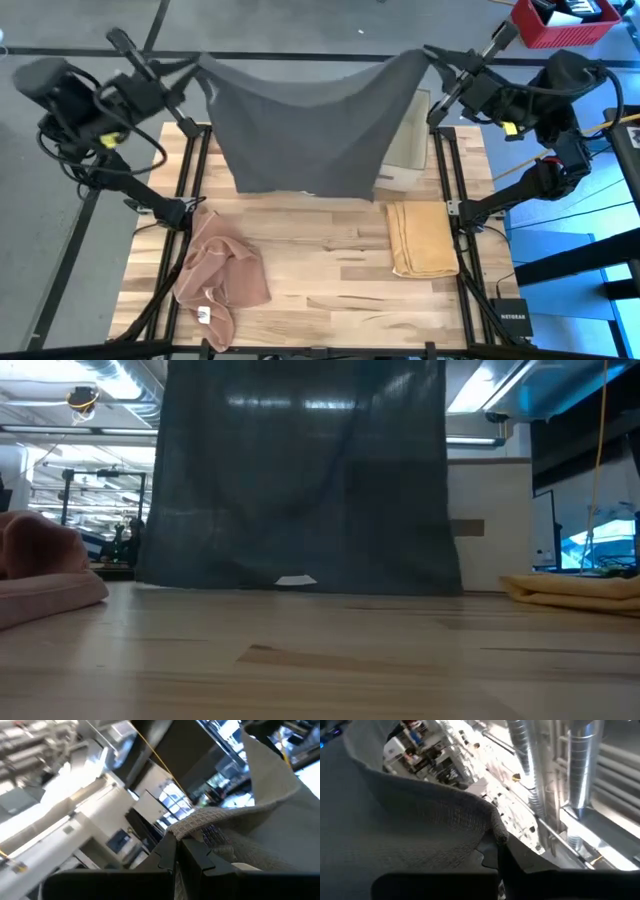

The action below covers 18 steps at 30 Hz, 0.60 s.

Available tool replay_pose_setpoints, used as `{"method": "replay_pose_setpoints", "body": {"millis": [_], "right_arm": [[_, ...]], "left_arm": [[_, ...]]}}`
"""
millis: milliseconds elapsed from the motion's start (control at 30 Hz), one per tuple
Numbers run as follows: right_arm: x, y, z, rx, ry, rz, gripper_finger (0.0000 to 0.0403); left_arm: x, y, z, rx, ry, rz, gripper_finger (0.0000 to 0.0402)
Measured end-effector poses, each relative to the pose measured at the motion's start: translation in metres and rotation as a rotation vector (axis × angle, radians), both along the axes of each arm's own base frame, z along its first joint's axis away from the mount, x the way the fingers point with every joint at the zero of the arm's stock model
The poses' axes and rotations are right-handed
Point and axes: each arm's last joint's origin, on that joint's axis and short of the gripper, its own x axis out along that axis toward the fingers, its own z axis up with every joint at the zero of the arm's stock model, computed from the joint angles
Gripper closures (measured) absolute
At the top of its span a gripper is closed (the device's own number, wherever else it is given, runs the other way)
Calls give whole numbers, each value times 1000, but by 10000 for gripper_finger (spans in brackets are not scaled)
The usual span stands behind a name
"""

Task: Fold towel
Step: Fold the gray towel

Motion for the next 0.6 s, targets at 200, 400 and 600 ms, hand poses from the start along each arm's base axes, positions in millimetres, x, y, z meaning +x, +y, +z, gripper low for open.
{"method": "replay_pose_setpoints", "body": {"millis": [200,400,600], "right_arm": [[-2,25,-12,117,81,105,400],[-11,68,-33,360,194,253,400],[-11,112,-54,524,271,354,401]], "left_arm": [[15,-22,-22,-104,58,-138,400],[28,-69,-43,-190,81,-343,400],[38,-120,-68,-281,117,-446,400]]}}
